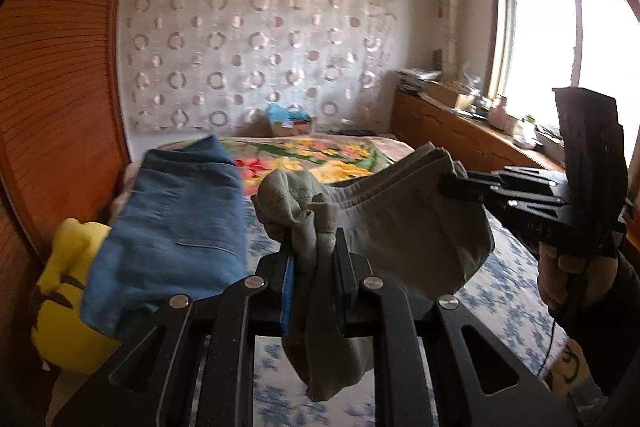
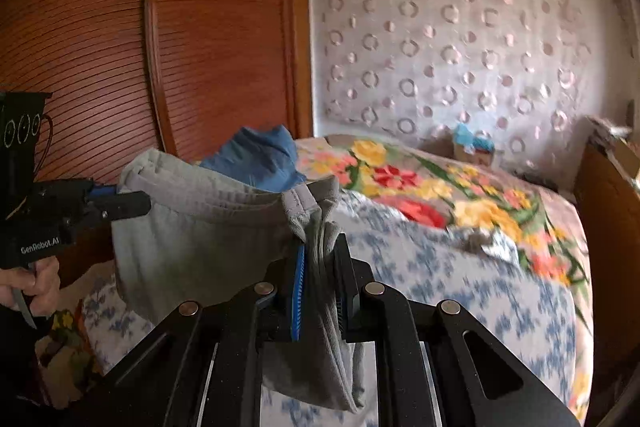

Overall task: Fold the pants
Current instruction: 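Carry the folded pants with both grippers toward the jeans stack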

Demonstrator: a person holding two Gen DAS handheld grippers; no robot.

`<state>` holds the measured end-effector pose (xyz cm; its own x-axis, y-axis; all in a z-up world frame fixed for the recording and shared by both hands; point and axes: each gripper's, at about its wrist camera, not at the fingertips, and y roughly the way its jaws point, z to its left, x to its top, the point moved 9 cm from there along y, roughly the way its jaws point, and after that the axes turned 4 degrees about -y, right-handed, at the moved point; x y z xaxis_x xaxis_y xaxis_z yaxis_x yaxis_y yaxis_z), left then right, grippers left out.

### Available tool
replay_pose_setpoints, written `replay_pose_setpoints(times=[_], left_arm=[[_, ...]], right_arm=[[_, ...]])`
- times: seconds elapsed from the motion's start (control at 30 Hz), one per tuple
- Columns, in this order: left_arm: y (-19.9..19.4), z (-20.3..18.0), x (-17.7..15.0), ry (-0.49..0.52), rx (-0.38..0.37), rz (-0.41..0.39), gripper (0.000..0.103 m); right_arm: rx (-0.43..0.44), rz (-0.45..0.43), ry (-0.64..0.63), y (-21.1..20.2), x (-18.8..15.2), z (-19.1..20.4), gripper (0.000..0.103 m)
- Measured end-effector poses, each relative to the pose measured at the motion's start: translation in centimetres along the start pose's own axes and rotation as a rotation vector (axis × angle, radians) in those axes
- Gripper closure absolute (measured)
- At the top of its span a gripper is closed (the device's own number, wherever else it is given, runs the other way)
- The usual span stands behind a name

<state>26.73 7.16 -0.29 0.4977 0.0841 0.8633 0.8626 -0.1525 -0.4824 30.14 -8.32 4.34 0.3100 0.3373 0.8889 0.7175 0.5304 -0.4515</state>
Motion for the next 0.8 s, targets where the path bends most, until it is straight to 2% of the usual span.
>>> replay_pose_setpoints(times=[0.2,0.47,0.8], left_arm=[[1.3,3.5,1.5,-0.018,0.056,-0.027,0.086],[3.4,7.6,2.9,-0.057,0.111,-0.055,0.086],[4.1,10.4,1.9,-0.139,0.153,-0.045,0.086]], right_arm=[[0.028,-0.025,-0.059,6.2,2.8,-0.8,0.09],[0.044,-0.046,-0.143,13.7,4.9,-1.8,0.09],[0.126,-0.032,-0.202,21.3,6.8,-1.4,0.09]])
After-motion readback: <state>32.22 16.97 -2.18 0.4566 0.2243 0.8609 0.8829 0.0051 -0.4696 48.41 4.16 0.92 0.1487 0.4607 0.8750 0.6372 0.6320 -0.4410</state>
